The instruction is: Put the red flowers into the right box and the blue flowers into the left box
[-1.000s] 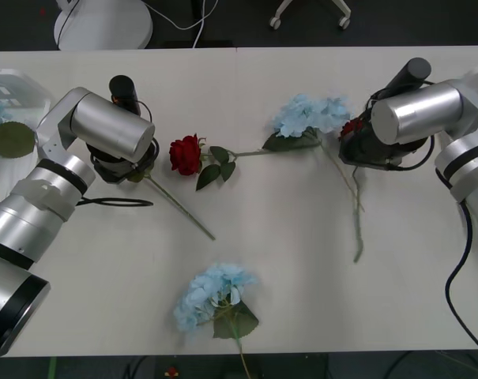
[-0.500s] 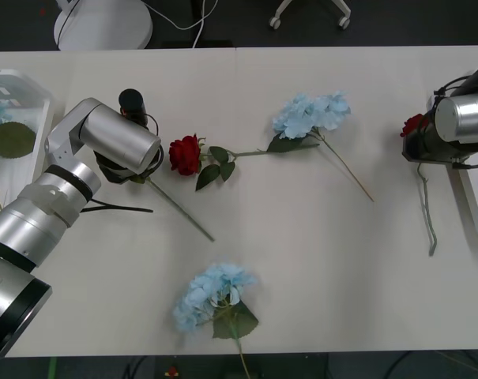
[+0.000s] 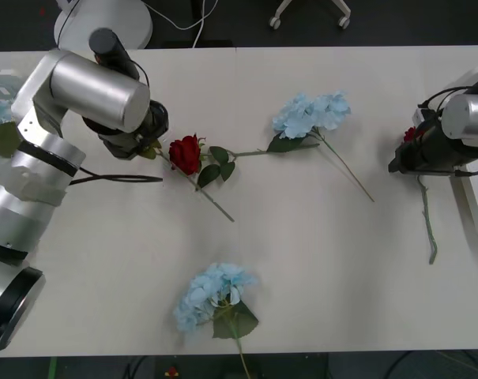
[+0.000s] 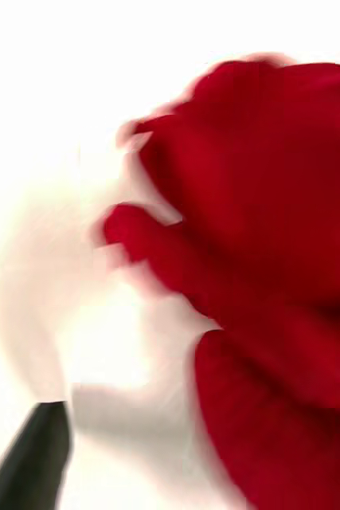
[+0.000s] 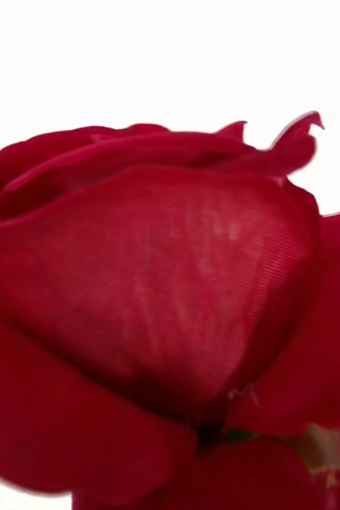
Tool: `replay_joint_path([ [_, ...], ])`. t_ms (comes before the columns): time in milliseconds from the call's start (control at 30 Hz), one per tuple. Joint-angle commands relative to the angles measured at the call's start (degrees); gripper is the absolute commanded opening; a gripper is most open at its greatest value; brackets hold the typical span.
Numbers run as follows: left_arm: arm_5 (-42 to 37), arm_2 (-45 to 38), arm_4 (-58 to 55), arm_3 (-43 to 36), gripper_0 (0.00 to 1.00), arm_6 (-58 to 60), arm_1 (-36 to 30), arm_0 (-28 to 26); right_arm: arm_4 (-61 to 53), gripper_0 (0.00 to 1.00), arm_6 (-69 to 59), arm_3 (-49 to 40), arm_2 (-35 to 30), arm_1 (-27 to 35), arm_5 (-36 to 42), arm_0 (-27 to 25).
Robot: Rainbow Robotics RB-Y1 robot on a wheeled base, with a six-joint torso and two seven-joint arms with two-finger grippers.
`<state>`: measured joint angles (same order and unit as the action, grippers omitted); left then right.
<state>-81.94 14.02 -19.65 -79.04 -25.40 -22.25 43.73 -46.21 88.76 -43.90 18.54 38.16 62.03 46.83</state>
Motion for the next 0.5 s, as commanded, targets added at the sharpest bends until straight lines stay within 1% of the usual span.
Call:
replay_joint_path([
  [33,-1.47,-6.64,-5.22,-9.64,0.00,-6.24,-4.12,-0.22,-1.16,1.00,0.89,-2.50,0.62,3.59,1.25,2.39],
  [133,1.87,-8.22,-8.65,-13.16,0.00,-11.16,-5.61,-2.07,-1.60,1.00,0.63,-3.29,1.85,4.64,1.77,2.21],
  [233,9.96,-8.48,-12.61,-15.79,0.00,-17.14,-7.28,-5.23,-1.95,1.00,0.63,-3.82,1.94,5.78,2.04,1.51],
  [267,13.74,-8.48,-14.19,-16.50,0.00,-19.51,-7.63,-6.64,-2.04,1.00,0.81,-4.00,1.94,6.22,2.04,1.16],
  [367,21.03,-8.48,-18.06,-17.29,0.00,-26.98,-7.63,-8.92,-2.30,1.00,1.24,-4.61,1.94,6.66,2.04,0.10],
  [500,27.97,-8.48,-25.00,-17.46,0.00,-38.05,-6.05,-10.24,-2.30,1.00,0.63,-7.16,2.03,6.66,2.04,-2.01],
])
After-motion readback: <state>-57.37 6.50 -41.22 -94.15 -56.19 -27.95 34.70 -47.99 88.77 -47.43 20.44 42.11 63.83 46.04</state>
